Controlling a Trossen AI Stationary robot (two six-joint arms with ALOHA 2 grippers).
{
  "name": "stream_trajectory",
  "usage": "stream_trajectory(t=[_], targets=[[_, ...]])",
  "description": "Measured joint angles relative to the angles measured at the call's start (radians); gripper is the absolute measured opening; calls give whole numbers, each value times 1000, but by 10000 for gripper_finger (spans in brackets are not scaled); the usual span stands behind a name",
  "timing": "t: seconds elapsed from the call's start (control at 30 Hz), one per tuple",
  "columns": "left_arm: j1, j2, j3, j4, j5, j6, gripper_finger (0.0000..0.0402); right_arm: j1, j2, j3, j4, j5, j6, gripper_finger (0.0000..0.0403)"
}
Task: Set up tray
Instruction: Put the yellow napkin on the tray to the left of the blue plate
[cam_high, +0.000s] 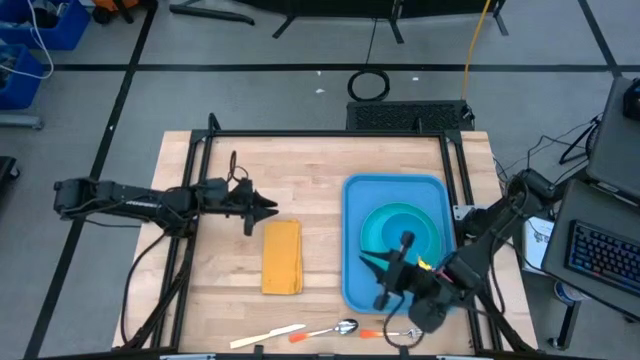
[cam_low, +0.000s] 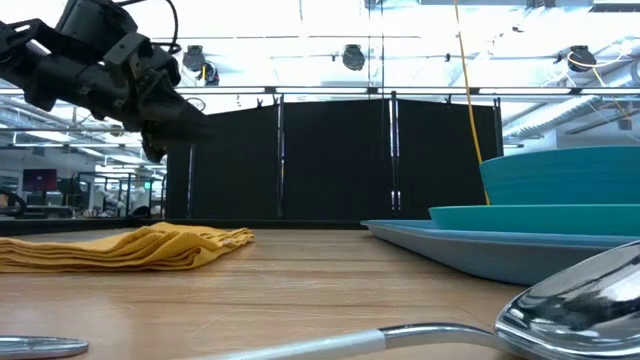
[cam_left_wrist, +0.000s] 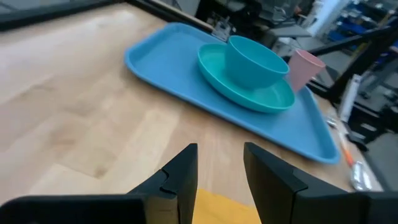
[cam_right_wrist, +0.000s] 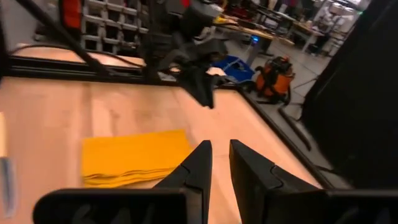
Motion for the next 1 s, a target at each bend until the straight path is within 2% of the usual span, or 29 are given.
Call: stream_trajectory(t=[0.2, 0.37, 0.57, 0.67, 0.73, 0.83, 1.0], targets=[[-139, 0, 0, -6, -141, 12, 134, -92, 0, -60, 53, 0, -13, 50], [-262, 0, 0, -3, -192, -12, 129, -155, 0, -168, 251, -1, -112, 48], [-394, 0, 0, 6, -246, -87, 70, -203, 0, -301, 636, -9, -351, 47], [-466, 0, 1, 28, -251, -100, 46, -224, 0, -349, 834, -86, -474, 47], [-529, 0, 1, 25, -300, -91, 32, -233, 0, -378, 940, -160, -535, 47], [-614, 0, 1, 19, -379, -46, 6, -243, 0, -418, 1027, -215, -569, 47], [-698, 24, 2, 28, -425, -26, 3, -258, 0, -457, 1119, -213, -626, 47]])
